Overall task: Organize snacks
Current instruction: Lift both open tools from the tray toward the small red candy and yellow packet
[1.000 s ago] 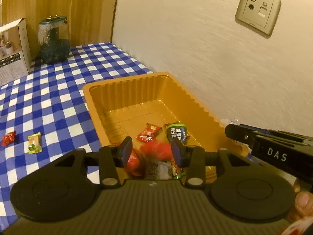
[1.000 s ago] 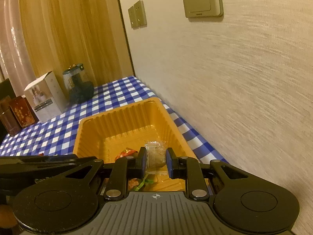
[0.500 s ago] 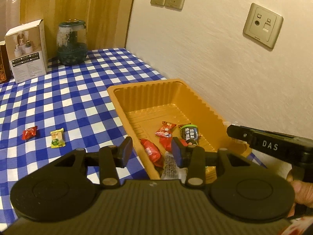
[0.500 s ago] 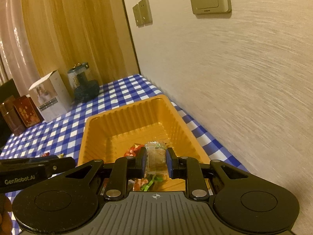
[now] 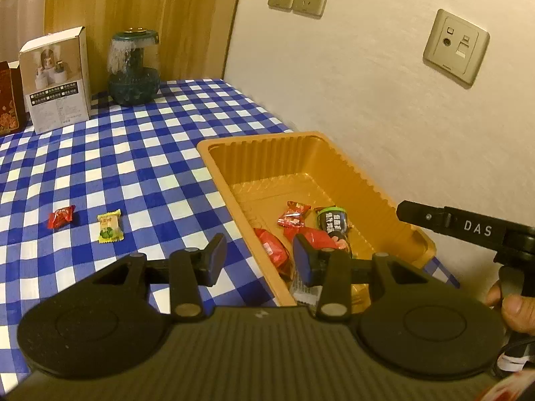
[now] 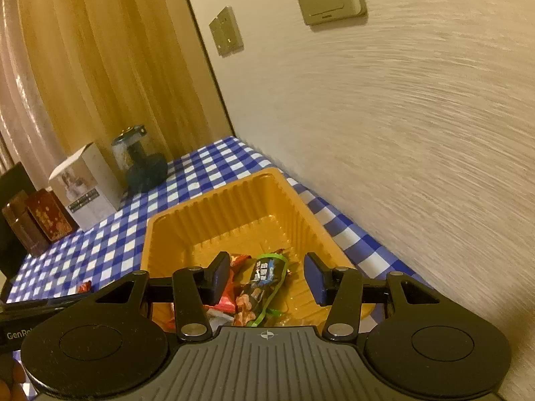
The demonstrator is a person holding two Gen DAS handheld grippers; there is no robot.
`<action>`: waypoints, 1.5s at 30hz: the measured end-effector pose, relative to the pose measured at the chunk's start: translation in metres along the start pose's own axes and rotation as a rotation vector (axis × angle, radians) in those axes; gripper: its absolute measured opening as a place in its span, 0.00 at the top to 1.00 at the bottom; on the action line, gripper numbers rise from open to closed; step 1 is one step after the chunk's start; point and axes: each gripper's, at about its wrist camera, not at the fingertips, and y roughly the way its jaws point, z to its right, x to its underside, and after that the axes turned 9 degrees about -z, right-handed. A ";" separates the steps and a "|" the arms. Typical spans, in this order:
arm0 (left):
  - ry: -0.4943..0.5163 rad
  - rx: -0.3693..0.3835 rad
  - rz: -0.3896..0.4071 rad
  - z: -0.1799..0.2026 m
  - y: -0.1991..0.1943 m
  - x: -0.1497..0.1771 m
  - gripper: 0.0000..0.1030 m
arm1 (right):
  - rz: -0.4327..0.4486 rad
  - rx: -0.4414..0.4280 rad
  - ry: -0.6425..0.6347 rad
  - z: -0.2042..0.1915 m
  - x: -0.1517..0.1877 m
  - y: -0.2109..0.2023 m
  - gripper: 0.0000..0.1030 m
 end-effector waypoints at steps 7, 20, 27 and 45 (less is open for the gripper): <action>-0.005 -0.006 0.003 -0.003 -0.005 0.002 0.62 | -0.016 0.023 -0.042 -0.012 0.006 -0.002 0.52; -0.015 -0.038 0.013 -0.017 -0.031 0.009 0.56 | -0.031 0.018 -0.137 -0.050 0.022 -0.007 0.52; -0.033 -0.071 0.021 -0.037 -0.048 0.013 0.52 | -0.036 -0.012 -0.174 -0.074 0.032 -0.008 0.51; -0.064 -0.216 0.027 -0.119 -0.075 0.029 0.33 | -0.061 -0.110 -0.299 -0.141 0.049 0.009 0.51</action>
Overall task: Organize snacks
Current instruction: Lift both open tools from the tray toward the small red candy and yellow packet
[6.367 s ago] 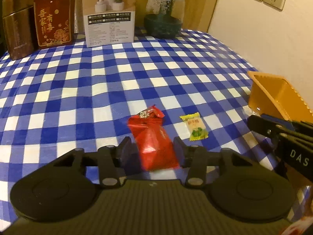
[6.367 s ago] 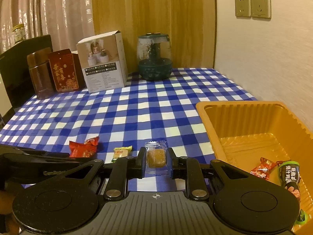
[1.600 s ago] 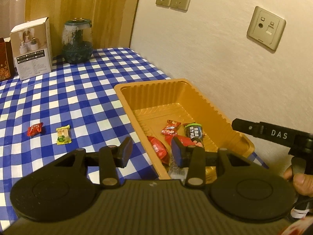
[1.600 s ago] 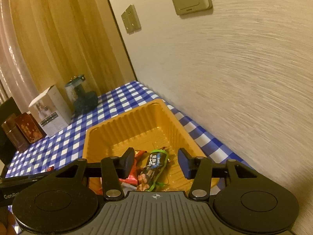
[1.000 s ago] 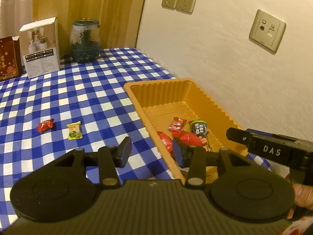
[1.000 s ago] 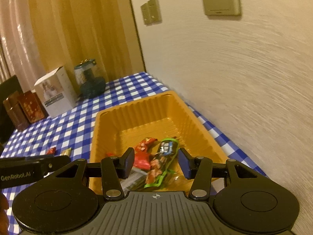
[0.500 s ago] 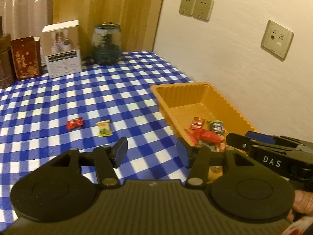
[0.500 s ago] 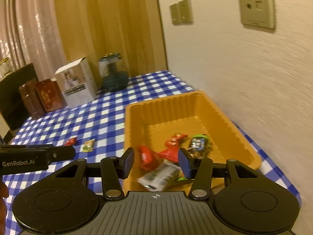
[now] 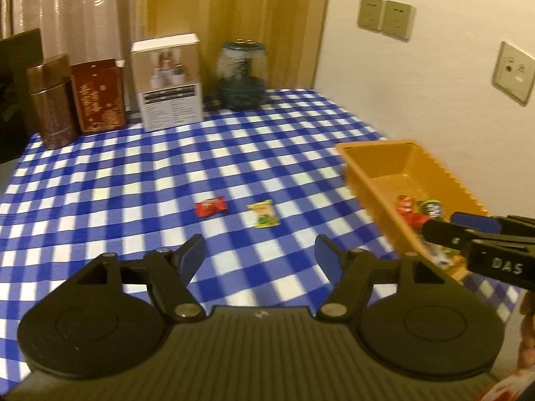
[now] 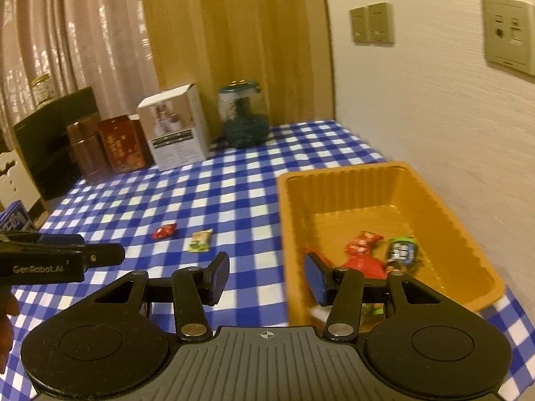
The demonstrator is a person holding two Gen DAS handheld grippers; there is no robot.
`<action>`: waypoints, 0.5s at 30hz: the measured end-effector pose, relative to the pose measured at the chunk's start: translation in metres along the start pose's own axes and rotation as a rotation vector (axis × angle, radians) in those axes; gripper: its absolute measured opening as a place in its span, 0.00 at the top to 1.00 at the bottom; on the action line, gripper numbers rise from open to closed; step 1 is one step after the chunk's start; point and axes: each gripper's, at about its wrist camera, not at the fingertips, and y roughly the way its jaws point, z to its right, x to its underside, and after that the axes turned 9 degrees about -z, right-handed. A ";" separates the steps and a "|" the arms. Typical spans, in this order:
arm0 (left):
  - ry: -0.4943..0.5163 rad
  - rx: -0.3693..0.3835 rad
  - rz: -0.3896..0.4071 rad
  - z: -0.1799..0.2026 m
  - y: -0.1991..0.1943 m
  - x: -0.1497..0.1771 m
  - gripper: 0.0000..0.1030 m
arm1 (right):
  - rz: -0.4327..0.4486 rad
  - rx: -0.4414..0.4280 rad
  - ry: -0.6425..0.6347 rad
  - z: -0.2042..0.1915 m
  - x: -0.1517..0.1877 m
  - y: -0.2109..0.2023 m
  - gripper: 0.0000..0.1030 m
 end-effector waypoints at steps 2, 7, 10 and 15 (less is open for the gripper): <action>-0.014 -0.013 0.001 -0.011 0.003 0.000 0.32 | -0.001 -0.015 -0.014 -0.009 -0.001 0.005 0.51; -0.062 -0.013 0.009 -0.035 0.013 0.000 0.29 | -0.004 -0.034 -0.055 -0.025 -0.006 0.018 0.51; -0.080 -0.016 0.006 -0.043 0.021 -0.002 0.29 | -0.015 -0.041 -0.058 -0.031 -0.010 0.029 0.51; -0.100 -0.024 0.014 -0.052 0.034 -0.009 0.29 | -0.027 -0.049 -0.076 -0.044 -0.016 0.047 0.51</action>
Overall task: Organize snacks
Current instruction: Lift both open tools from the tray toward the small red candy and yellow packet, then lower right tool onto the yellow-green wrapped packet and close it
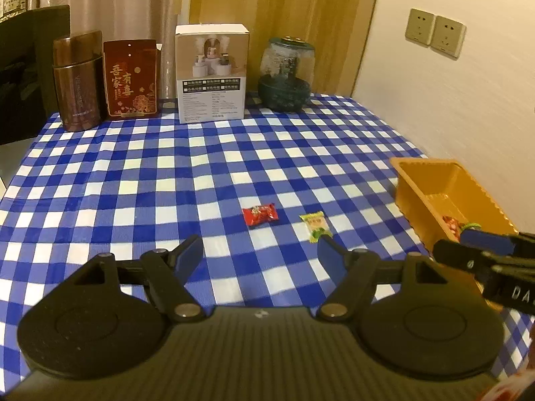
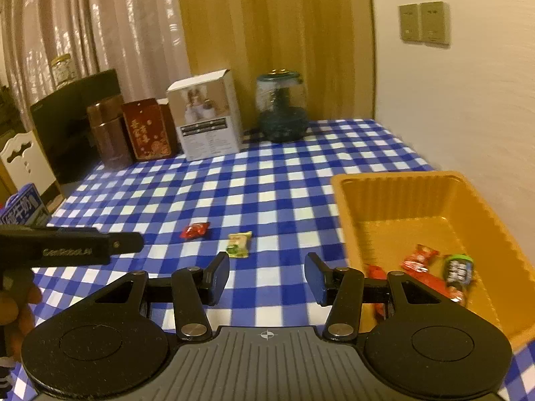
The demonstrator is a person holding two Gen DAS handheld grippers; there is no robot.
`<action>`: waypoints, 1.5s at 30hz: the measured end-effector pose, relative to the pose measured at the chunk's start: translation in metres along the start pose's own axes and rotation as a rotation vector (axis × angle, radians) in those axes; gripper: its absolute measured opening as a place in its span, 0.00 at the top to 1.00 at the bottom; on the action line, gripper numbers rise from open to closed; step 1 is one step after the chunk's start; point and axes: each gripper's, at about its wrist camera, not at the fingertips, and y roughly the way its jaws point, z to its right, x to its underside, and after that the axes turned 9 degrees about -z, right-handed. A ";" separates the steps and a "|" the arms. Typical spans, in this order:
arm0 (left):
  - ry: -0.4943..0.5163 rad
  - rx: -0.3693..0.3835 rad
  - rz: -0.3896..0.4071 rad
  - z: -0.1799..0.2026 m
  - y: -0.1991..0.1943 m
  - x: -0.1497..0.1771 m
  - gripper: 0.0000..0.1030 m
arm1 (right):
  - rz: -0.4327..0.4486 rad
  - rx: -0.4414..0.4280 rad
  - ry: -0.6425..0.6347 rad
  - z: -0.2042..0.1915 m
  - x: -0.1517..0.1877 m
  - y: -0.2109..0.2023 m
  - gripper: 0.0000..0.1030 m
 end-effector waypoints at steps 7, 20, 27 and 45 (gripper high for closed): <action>-0.031 -0.039 -0.013 -0.013 0.026 -0.010 0.29 | -0.024 -0.026 -0.004 -0.016 -0.008 0.037 0.51; -0.049 -0.079 -0.016 -0.034 0.064 -0.025 0.29 | -0.073 -0.034 0.043 -0.025 -0.021 0.117 0.52; -0.061 -0.082 -0.031 -0.040 0.077 -0.026 0.29 | -0.082 -0.029 0.025 -0.026 -0.024 0.147 0.52; -0.083 -0.010 -0.056 -0.036 0.100 -0.026 0.29 | -0.080 0.042 -0.038 -0.031 -0.028 0.155 0.78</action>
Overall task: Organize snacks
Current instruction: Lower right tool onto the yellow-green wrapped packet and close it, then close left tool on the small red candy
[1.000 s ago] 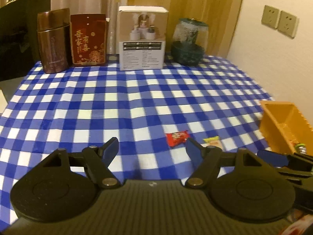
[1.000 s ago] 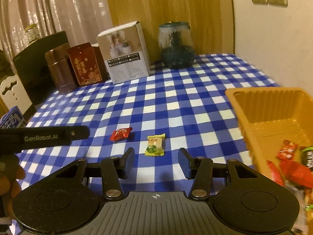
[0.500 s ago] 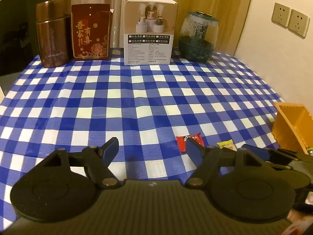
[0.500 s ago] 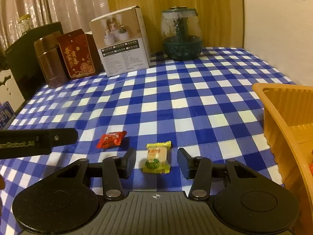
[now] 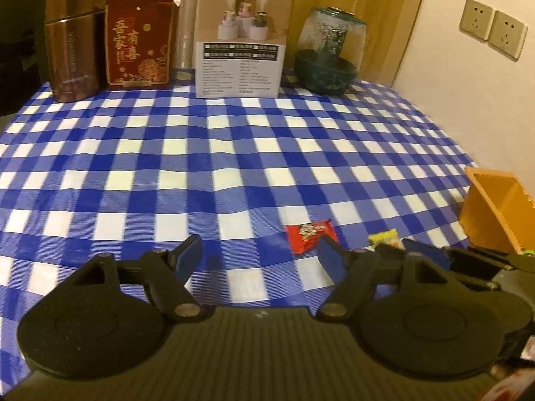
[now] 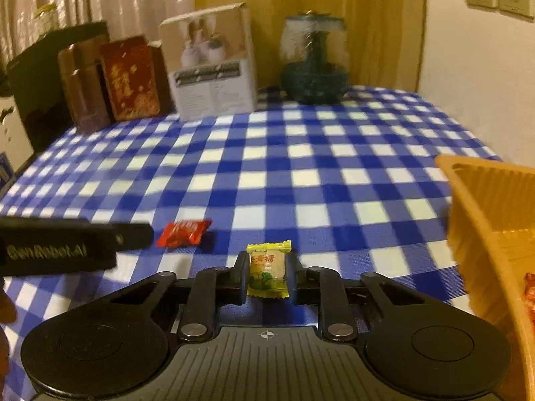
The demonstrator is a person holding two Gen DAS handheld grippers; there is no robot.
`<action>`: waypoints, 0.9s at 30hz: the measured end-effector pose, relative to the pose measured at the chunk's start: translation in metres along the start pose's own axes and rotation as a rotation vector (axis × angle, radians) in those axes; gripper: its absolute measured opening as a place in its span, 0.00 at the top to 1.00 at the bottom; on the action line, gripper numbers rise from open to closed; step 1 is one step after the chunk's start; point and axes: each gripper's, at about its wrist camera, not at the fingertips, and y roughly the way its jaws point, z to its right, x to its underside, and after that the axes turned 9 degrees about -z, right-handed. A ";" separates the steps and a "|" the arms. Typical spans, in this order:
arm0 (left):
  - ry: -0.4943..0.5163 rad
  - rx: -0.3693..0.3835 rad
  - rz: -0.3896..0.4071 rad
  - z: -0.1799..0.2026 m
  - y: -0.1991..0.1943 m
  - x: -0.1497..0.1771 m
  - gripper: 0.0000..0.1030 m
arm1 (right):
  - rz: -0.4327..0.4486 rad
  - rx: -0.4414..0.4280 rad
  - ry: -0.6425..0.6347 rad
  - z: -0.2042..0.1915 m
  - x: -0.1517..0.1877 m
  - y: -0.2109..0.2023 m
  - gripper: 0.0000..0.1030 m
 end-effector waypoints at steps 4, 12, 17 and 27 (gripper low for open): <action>0.001 0.042 0.009 0.005 0.006 -0.003 0.31 | 0.037 0.008 0.043 0.012 -0.009 -0.014 0.78; 0.074 0.076 0.002 0.023 0.027 -0.007 0.49 | 0.051 0.029 0.058 0.025 -0.014 -0.023 0.78; 0.059 0.079 -0.005 0.022 0.036 -0.005 0.64 | 0.051 0.031 0.072 0.031 -0.016 -0.023 0.78; 0.057 0.059 0.004 0.023 0.033 -0.005 0.78 | 0.057 0.026 0.077 0.030 -0.017 -0.026 0.78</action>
